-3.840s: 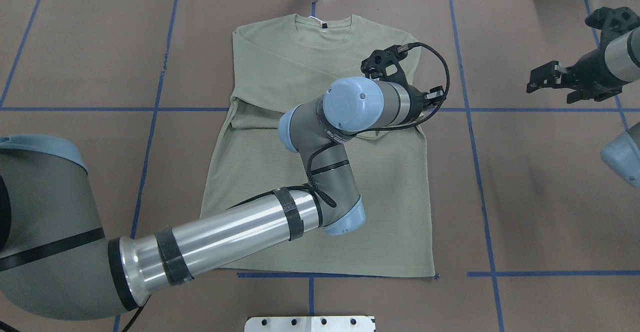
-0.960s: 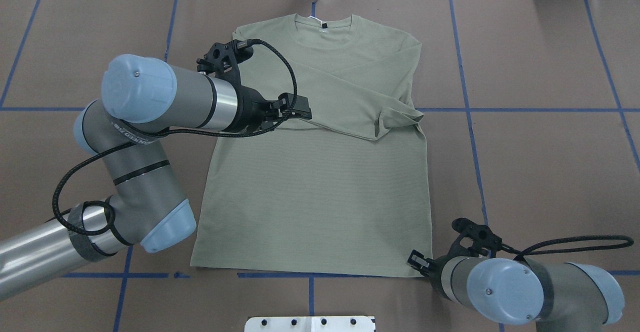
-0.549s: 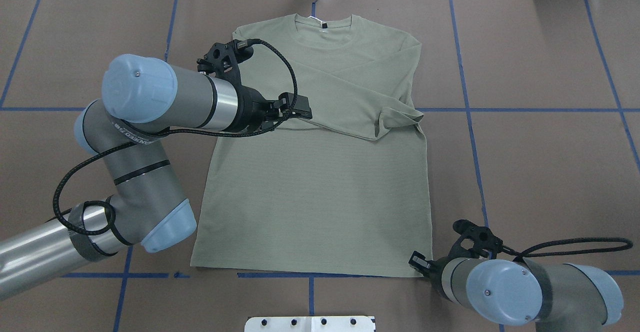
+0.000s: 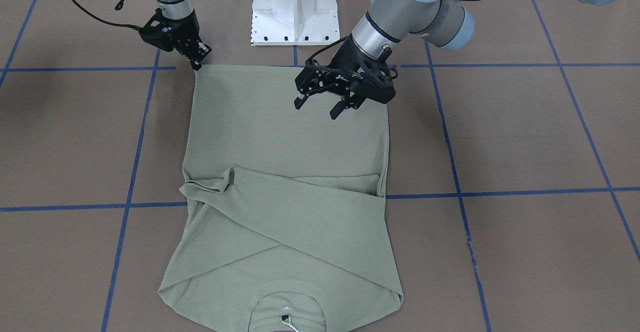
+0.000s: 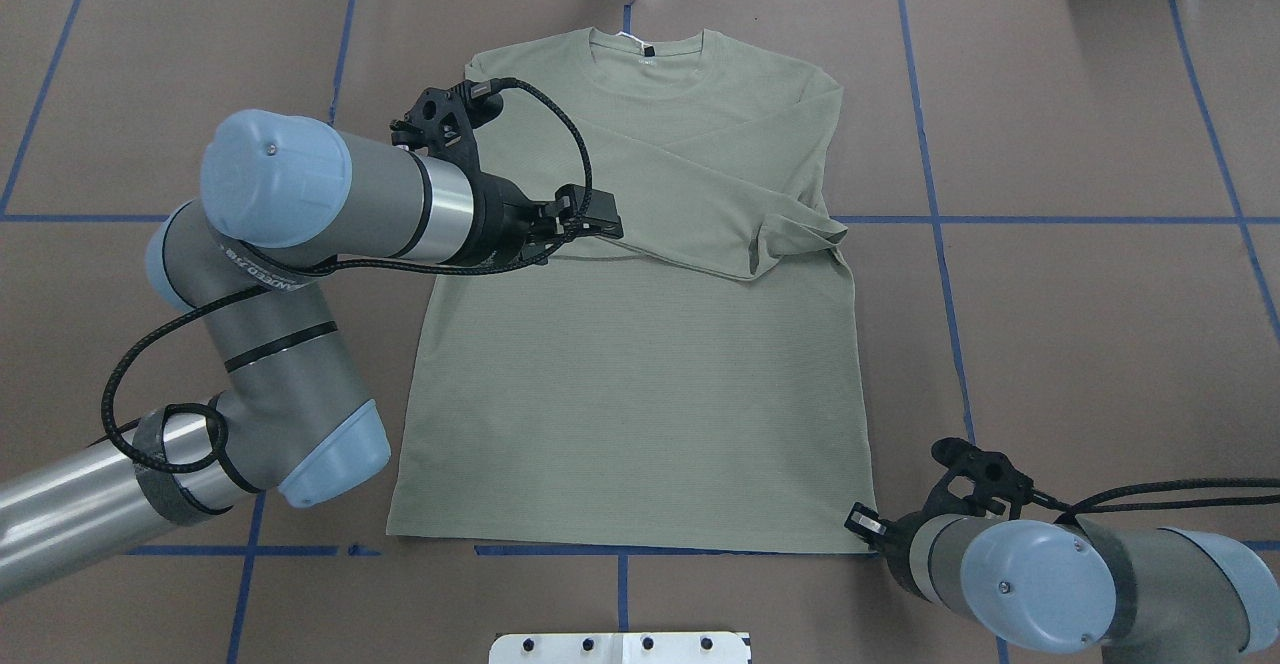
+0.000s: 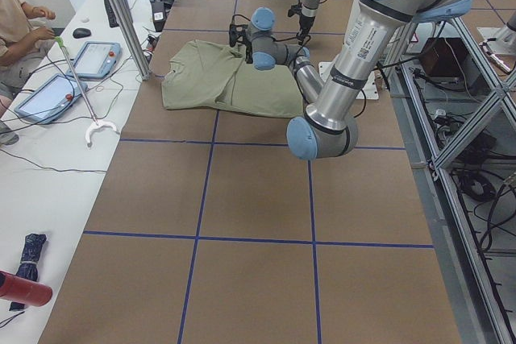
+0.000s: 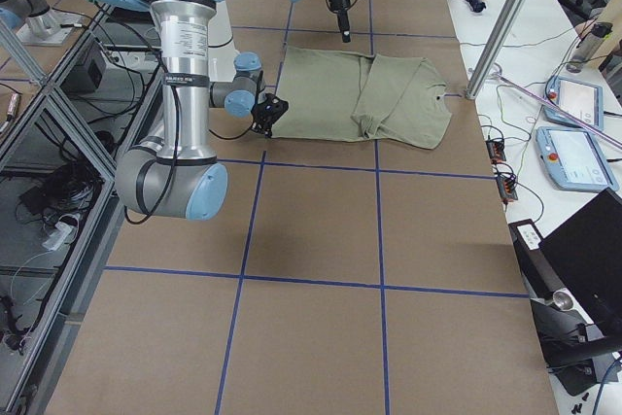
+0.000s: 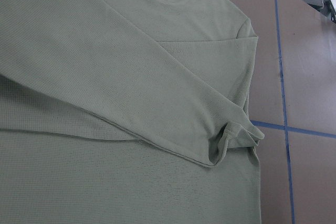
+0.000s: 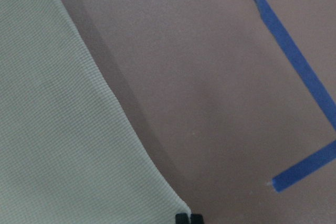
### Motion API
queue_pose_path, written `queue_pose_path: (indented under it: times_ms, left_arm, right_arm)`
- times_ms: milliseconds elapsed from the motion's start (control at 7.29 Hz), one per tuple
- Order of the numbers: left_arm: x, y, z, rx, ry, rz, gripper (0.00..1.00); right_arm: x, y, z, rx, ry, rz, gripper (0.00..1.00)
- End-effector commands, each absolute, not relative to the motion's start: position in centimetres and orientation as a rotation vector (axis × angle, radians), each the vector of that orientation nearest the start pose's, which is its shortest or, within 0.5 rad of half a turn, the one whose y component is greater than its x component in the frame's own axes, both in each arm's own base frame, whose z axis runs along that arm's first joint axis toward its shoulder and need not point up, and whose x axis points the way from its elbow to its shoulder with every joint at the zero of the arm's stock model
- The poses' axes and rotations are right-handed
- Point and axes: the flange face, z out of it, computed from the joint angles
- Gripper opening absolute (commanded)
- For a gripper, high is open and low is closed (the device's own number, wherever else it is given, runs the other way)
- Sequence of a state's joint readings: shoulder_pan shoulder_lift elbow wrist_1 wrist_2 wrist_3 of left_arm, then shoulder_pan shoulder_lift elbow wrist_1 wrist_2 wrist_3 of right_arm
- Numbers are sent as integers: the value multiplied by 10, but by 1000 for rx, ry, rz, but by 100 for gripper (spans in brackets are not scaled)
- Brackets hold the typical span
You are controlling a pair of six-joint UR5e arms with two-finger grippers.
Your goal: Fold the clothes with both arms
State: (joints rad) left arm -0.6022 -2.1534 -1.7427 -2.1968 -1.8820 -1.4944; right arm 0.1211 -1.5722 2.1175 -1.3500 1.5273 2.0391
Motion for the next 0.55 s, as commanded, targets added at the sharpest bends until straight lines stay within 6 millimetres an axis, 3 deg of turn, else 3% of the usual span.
queue_pose_path:
  times_ms: [0,274,411]
  left_arm:
    - [451,-436,187,194,1360,-248,96]
    - [421,-400,248,148,1293,-265,96]
    - [432,-360,287,91,1235,-313,95]
  right_arm:
    - [-446,-193,361,-99,-826,580,0]
    - [-440,-193,352,-101,-848,579,0]
    - [-441,-192,352,-102,-848,578,0]
